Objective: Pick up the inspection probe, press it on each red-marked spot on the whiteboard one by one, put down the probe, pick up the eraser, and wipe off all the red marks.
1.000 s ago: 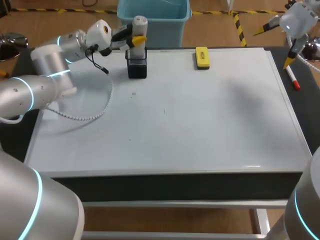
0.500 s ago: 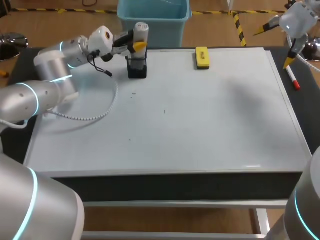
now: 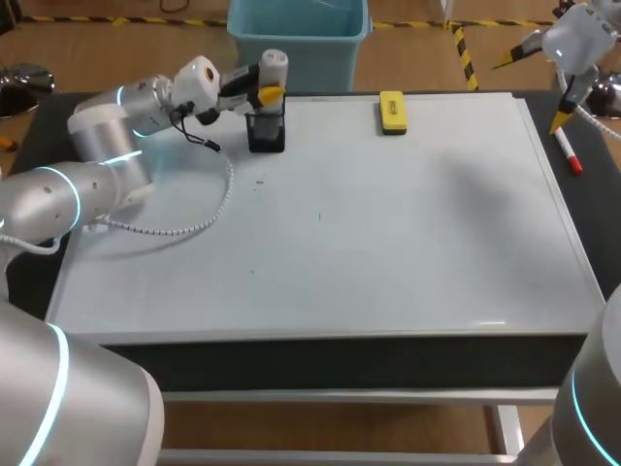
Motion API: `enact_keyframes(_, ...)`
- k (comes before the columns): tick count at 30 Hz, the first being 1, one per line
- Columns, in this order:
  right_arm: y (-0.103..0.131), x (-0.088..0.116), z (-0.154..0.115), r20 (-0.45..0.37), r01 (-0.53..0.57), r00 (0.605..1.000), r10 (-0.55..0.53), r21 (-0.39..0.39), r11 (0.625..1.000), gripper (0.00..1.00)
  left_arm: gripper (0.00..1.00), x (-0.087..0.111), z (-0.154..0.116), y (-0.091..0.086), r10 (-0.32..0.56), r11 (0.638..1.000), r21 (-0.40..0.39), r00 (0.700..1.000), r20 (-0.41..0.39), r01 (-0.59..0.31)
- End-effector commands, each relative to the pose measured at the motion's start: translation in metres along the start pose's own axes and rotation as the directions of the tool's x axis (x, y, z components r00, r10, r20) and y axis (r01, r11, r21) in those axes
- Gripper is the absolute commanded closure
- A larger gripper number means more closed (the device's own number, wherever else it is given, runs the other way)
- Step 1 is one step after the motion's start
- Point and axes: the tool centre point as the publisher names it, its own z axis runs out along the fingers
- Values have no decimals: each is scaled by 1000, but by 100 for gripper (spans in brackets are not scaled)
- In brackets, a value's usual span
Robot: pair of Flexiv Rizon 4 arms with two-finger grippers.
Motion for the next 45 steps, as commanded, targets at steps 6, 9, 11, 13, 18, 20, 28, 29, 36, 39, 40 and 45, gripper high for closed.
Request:
enact_keyframes(6,0,0,-1,-3,3,1000,-3,1,1000,0,76,1,2,6,-6,999,-51,1000,-9,6)
enact_keyframes(9,0,0,-1,-3,3,1000,-3,1,1000,0,74,3,4,6,-6,998,-61,1000,-9,5)
enact_keyframes(11,0,0,-1,-3,3,1000,-3,1,1000,0,66,3,5,5,-3,997,-73,1000,-12,2)
enact_keyframes(13,0,0,-1,-3,3,1000,-3,1,1000,0,45,5,7,4,-1,997,-81,1000,-15,0)
enact_keyframes(18,0,0,-1,-3,3,1000,-3,1,1000,0,0,8,10,-2,9,996,-93,1000,-17,-10)
enact_keyframes(20,0,0,-1,-3,3,1000,-3,1,1000,0,0,9,11,-5,17,994,-104,1000,-20,-19)
enact_keyframes(28,0,0,-1,-3,3,1000,-3,1,1000,0,0,16,16,-20,44,978,-205,999,5,-42)
enact_keyframes(29,0,0,-1,-3,3,1000,-3,1,1000,0,0,17,16,-22,49,973,-227,999,11,-45)
enact_keyframes(36,0,0,-1,-3,3,1000,-3,1,1000,0,0,27,12,-31,107,919,-389,989,98,-61)
enact_keyframes(39,0,0,-1,-3,3,1000,-3,1,1000,0,0,32,6,-36,147,888,-455,977,152,-63)
enact_keyframes(40,0,0,-1,-3,3,1000,-3,1,1000,0,0,34,4,-38,158,876,-478,973,165,-61)
enact_keyframes(45,0,0,-1,-3,3,1000,-3,1,1000,0,0,48,-5,-47,231,828,-554,954,193,-88)
